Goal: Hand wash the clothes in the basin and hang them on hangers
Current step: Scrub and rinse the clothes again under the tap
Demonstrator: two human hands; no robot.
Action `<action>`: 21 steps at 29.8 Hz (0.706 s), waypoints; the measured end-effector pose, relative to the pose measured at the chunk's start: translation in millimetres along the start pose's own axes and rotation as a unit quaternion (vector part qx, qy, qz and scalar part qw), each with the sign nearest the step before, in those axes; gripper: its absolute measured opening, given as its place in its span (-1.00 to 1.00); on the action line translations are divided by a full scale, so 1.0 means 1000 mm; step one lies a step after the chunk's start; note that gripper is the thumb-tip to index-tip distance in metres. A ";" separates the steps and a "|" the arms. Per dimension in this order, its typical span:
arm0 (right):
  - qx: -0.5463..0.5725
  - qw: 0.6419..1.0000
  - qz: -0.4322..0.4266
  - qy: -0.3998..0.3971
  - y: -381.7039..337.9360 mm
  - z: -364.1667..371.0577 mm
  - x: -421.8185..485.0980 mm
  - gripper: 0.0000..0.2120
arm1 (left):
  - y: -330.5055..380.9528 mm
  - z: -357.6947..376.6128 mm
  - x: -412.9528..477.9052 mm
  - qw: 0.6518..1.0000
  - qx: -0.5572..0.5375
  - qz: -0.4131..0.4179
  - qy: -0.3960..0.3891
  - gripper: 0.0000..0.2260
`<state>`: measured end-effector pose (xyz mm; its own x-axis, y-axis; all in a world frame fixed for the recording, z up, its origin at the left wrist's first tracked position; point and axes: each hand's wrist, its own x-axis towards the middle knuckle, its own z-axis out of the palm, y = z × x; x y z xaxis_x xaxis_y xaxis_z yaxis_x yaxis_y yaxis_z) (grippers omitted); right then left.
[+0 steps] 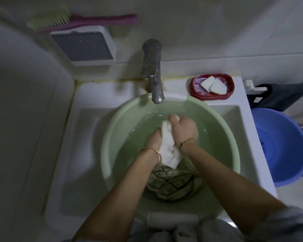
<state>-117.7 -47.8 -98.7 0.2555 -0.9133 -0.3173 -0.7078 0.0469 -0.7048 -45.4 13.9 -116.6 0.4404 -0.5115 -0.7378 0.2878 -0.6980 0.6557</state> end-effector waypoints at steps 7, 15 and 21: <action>-0.248 0.959 -0.094 -0.102 0.040 0.017 0.007 -0.46 | -0.008 -0.022 0.005 0.907 0.350 0.112 0.203 -0.41; -0.439 0.865 -0.123 -0.208 0.054 0.033 0.007 -0.43 | -0.044 -0.025 0.017 0.813 0.576 0.019 0.086 -0.28; -0.355 0.901 -0.150 -0.200 0.053 0.028 0.004 -0.54 | -0.037 -0.028 0.031 0.869 0.475 0.049 0.125 -0.34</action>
<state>-136.0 -38.0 -154.9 0.6212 -0.6166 -0.4835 -0.7745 -0.5771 -0.2591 -18.7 37.8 -159.0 0.6291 -0.5496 -0.5496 -0.5421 -0.8170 0.1965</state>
